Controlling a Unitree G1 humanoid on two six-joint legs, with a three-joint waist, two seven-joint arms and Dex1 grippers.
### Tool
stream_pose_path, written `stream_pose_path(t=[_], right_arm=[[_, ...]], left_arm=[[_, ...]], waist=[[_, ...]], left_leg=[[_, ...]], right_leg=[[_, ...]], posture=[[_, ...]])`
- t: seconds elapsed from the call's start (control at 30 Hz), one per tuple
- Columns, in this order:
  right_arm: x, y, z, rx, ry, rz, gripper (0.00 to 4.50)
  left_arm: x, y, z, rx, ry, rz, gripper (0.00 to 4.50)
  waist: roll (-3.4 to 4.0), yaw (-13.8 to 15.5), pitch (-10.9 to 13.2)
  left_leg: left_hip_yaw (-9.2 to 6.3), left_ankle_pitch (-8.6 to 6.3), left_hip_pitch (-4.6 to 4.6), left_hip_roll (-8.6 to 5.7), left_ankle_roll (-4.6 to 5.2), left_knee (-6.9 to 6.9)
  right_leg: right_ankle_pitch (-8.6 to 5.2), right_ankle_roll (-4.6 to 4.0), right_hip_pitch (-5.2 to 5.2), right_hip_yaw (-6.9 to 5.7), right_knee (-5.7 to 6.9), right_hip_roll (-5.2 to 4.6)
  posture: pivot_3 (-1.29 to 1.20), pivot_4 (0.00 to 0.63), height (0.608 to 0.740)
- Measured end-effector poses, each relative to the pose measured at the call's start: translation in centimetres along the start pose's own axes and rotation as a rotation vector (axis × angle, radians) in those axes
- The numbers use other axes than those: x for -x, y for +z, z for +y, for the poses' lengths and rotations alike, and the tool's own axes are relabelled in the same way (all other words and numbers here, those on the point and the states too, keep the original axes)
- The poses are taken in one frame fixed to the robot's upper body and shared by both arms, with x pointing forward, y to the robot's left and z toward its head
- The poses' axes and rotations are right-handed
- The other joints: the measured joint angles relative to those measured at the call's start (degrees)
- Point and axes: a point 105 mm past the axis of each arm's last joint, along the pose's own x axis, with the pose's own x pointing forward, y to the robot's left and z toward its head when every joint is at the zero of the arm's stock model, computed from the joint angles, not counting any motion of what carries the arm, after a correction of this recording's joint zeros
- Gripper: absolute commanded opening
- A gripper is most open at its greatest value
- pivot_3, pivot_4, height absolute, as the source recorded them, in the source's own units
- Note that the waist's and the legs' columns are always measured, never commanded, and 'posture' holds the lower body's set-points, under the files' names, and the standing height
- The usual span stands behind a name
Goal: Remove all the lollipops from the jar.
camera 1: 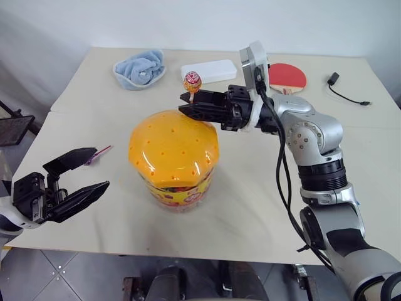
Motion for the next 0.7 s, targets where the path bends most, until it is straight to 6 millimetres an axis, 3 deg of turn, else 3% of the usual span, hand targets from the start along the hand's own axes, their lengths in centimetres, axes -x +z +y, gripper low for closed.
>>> stream_pose_path(t=[0.03, 0.13, 0.23, 0.33, 0.4, 0.47, 0.57, 0.63, 0.7], right_arm=[[0.0, 0.1, 0.0, 0.008, 0.004, 0.000, 0.16], [0.2, 0.9, -0.2, 0.015, 0.020, -0.027, 0.04], [1.3, 4.1, -0.5, 0.011, 0.026, -0.132, 0.04], [4.2, 7.4, -0.8, 0.054, -0.015, -0.159, 0.04], [7.7, 8.3, -1.8, 0.089, -0.132, -0.102, 0.04], [12.2, 7.8, -3.4, 0.114, -0.314, 0.032, 0.04], [21.1, 4.6, -5.1, 0.080, -0.643, 0.344, 0.04], [27.4, 2.1, -4.7, 0.010, -0.839, 0.534, 0.04], [31.5, 0.1, -3.9, -0.061, -0.971, 0.638, 0.04]], left_arm=[[-0.1, 0.1, 0.0, -0.003, -0.006, -0.004, 4.50], [-1.1, 0.3, 0.0, -0.012, -0.049, -0.020, 4.50], [-2.1, 0.5, -0.1, -0.022, -0.098, -0.024, 4.50], [-3.0, 0.9, 0.0, -0.036, -0.163, -0.016, 4.50], [-3.6, 1.0, -0.1, -0.047, -0.208, 0.001, 4.50], [-4.1, 1.1, -0.4, -0.058, -0.257, 0.024, 4.50], [-4.5, 1.0, -0.8, -0.075, -0.317, 0.066, 4.50], [-4.6, 0.8, -1.0, -0.075, -0.346, 0.083, 4.50], [-4.5, 0.9, -1.1, -0.080, -0.357, 0.084, 4.50]], waist=[[0.00, 0.0, 0.0], [0.00, 0.0, 0.0], [0.00, 0.0, 0.0], [-0.02, 0.4, 0.0], [-0.08, 0.6, 0.0], [-0.09, 0.8, 0.0], [-0.10, 1.0, 0.0], [-0.05, 1.0, 0.0], [-0.03, 0.8, 0.0]], left_leg=[[0.00, 0.00, 0.01, 0.01, 0.00, 0.00], [0.00, 0.00, 0.00, 0.00, 0.00, 0.00], [0.00, 0.00, -0.01, 0.00, 0.00, -0.01], [-0.09, -0.01, -0.05, -0.04, 0.02, -0.01], [-0.08, -0.05, -0.07, -0.11, 0.09, 0.00], [0.02, -0.10, -0.08, -0.15, 0.19, 0.00], [0.16, -0.14, -0.09, -0.19, 0.24, -0.04], [0.31, -0.14, -0.09, -0.14, 0.24, -0.06], [0.47, -0.12, -0.05, -0.04, 0.21, -0.05]], right_leg=[[0.00, 0.00, 0.00, 0.00, 0.00, 0.01], [0.00, 0.00, 0.00, 0.01, 0.00, 0.01], [0.00, 0.00, -0.01, 0.00, -0.01, 0.01], [0.00, 0.00, 0.03, -0.06, -0.04, 0.00], [0.03, 0.04, 0.06, -0.05, -0.11, -0.02], [0.04, 0.08, 0.07, -0.01, -0.21, -0.03], [0.05, 0.09, 0.04, 0.03, -0.29, -0.03], [0.05, 0.10, 0.00, 0.05, -0.34, 0.01], [0.05, 0.10, -0.02, 0.05, -0.33, 0.08]], posture=[[0.00, 0.150, 0.740], [0.00, 0.150, 0.740], [0.00, 0.150, 0.740], [0.00, 0.150, 0.740], [0.00, 0.150, 0.740], [0.00, 0.150, 0.740], [0.00, 0.150, 0.740], [0.00, 0.150, 0.740], [0.00, 0.150, 0.740]])
